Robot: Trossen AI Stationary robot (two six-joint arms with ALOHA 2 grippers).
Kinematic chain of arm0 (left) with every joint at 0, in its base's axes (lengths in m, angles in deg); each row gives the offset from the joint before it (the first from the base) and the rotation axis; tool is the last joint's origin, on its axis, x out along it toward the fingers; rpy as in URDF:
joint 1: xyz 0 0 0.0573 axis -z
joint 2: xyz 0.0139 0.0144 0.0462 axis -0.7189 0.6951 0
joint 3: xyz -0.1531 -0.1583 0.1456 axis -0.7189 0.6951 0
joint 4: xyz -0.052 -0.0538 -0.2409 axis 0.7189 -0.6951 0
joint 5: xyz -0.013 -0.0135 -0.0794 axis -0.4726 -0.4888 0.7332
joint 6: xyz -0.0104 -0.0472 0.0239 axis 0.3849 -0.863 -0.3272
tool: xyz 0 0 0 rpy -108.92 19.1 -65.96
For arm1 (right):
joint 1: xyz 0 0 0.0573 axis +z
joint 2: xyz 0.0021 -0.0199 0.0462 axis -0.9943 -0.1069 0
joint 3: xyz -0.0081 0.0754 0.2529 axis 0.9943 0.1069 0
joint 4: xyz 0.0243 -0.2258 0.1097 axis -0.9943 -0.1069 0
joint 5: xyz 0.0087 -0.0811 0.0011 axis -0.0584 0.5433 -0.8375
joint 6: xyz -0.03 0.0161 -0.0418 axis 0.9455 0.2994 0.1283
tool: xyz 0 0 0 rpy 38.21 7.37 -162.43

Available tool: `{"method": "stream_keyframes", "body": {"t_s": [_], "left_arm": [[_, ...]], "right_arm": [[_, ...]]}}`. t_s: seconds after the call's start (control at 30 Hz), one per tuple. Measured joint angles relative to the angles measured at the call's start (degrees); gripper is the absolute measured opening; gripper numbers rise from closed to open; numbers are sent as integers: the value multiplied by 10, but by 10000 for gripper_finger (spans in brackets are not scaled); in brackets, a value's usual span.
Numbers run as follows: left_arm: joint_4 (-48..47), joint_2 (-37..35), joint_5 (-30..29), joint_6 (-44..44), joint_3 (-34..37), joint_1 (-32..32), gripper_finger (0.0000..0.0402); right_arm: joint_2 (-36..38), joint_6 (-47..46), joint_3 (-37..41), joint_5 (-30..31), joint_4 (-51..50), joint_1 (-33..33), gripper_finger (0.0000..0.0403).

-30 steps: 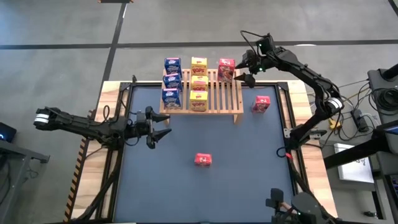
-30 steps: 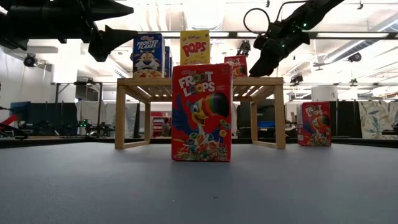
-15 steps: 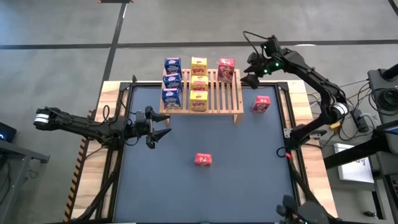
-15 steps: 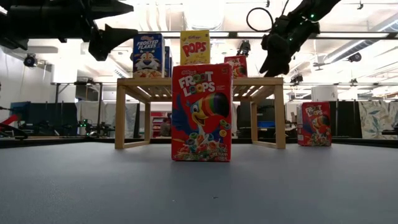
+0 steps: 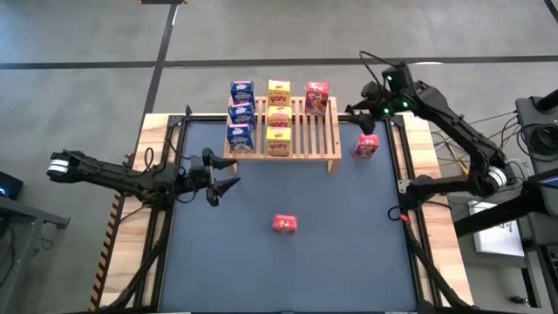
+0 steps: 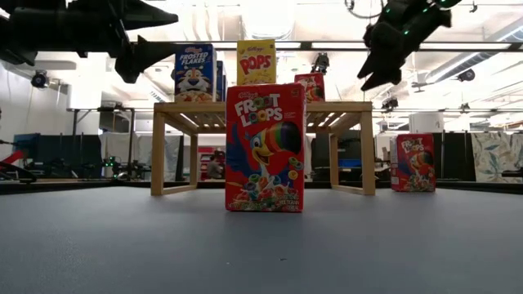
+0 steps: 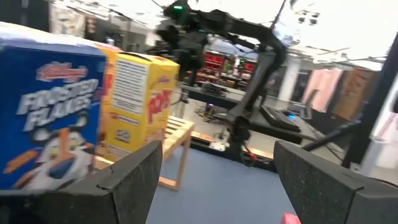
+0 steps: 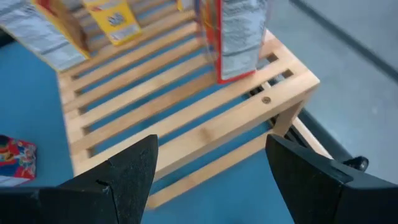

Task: Stack cereal on shelf
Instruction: Put the bottom red cereal box on the shelf aligned with the other red cereal box

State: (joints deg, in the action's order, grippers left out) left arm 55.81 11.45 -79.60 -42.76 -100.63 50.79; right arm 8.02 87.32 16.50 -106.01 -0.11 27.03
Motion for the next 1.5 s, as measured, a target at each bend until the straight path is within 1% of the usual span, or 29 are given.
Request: {"method": "stream_keyframes", "body": {"t_s": [0.17,0.37,0.5,0.63,0.77,0.9,0.97,1.07,1.13,1.33,1.43,1.5], "left_arm": [[-2,0,-36,0,0,0,292],[-4,4,-29,27,0,0,292],[-8,6,-26,41,-1,1,292],[-68,7,-16,55,-33,6,292],[-194,23,-16,59,-105,21,292],[-316,66,-16,59,-184,47,292],[-349,94,-19,59,-209,62,292],[-359,138,-43,58,-229,80,292],[-361,168,-49,57,-236,89,292],[-359,256,-49,42,-271,115,292],[-362,294,-48,47,-296,130,292],[-379,311,-36,62,-317,138,292]], "right_arm": [[76,-23,54,-3,51,17,286],[165,-42,122,-4,149,47,286],[207,-49,162,-4,206,64,286],[232,-55,194,-4,246,77,286],[241,-71,220,-4,285,88,286],[239,-78,232,-3,313,100,286],[239,-78,234,-4,320,107,286],[240,-77,235,-4,326,119,286],[240,-77,235,-4,326,124,286],[239,-76,238,-4,327,137,286],[239,-75,239,-4,328,139,286],[239,-75,240,-4,328,139,286]]}}
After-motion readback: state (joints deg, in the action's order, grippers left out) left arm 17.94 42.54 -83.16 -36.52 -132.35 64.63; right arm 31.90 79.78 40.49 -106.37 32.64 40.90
